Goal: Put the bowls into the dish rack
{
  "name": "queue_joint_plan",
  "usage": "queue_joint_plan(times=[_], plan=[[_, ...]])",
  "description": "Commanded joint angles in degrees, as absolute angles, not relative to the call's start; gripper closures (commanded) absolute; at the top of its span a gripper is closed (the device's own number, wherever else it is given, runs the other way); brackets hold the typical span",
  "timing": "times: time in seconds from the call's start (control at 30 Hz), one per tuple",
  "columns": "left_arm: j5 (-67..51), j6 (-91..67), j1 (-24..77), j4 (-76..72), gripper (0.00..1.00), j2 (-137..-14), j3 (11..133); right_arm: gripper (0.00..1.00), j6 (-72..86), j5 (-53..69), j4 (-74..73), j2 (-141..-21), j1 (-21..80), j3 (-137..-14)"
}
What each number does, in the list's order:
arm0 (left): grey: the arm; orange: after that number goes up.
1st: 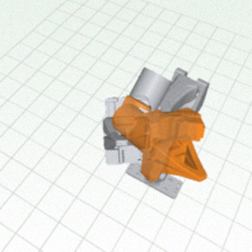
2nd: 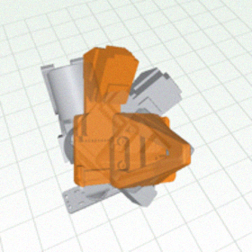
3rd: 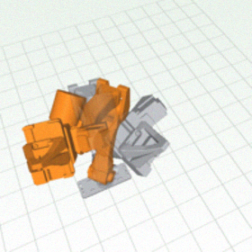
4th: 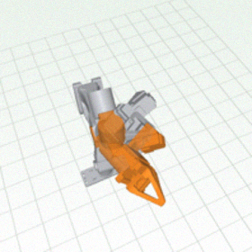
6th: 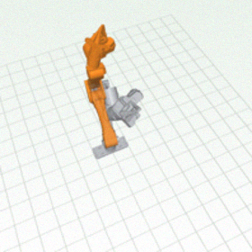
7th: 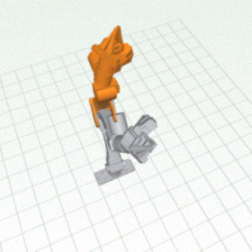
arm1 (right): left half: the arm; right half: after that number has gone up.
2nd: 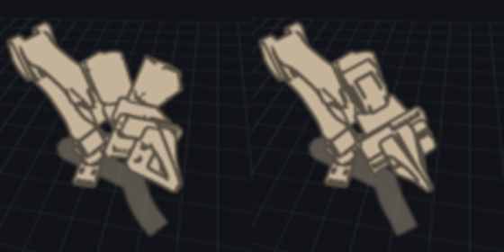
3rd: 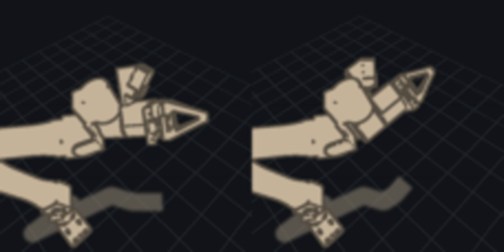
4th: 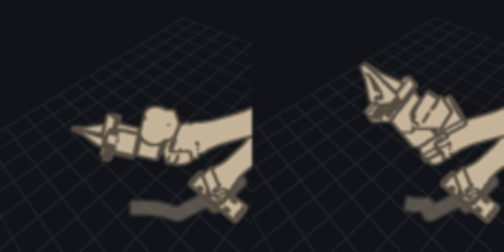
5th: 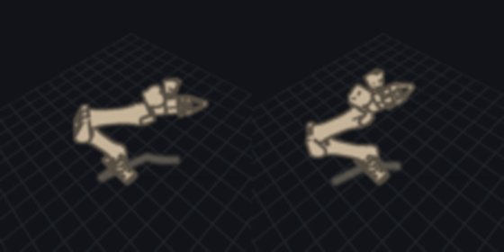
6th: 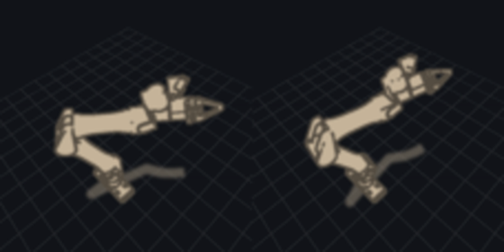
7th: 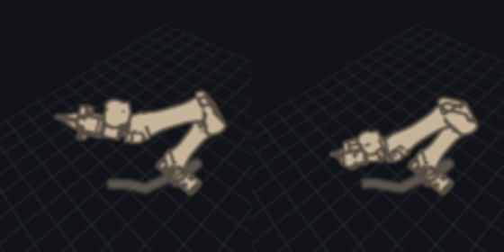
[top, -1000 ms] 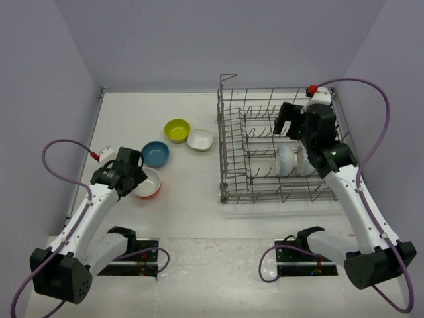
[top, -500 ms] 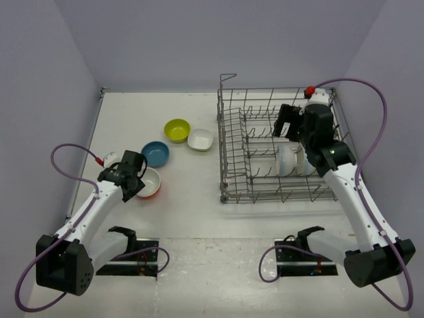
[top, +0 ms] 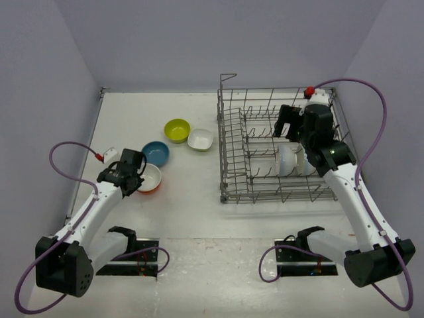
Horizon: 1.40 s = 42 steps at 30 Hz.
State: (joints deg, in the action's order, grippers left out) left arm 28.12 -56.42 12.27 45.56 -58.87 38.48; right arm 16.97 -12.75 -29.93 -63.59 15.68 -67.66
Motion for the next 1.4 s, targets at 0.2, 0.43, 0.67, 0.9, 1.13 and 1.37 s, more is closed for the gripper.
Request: queue_joint_plan(times=[0.2, 0.43, 0.67, 0.9, 1.13, 1.37], plan=[[25.3, -46.9, 12.0, 37.4, 1.00, -51.1, 39.4, 0.01, 16.0, -12.4, -30.1, -62.1, 15.6, -67.9], [22.7, -43.4, 12.0, 36.2, 1.00, -45.5, 43.7, 0.01, 12.6, -5.4, -28.7, -60.2, 16.8, -67.9], [10.6, -36.0, 12.4, 25.4, 1.00, -42.7, 51.4, 0.01, 11.2, 3.6, -29.3, -61.3, 25.2, -74.1], [5.9, -37.0, 18.3, 13.2, 1.00, -49.3, 56.9, 0.01, 10.1, -1.9, -28.5, -68.6, 40.9, -84.4], [13.5, -37.0, 32.0, 9.6, 1.00, -59.6, 65.3, 0.01, 10.5, -14.0, -30.0, -79.3, 49.3, -95.6], [18.3, -38.5, 37.0, 8.2, 1.00, -64.3, 68.7, 0.24, 12.3, -27.9, -34.0, -82.4, 50.6, -97.5]])
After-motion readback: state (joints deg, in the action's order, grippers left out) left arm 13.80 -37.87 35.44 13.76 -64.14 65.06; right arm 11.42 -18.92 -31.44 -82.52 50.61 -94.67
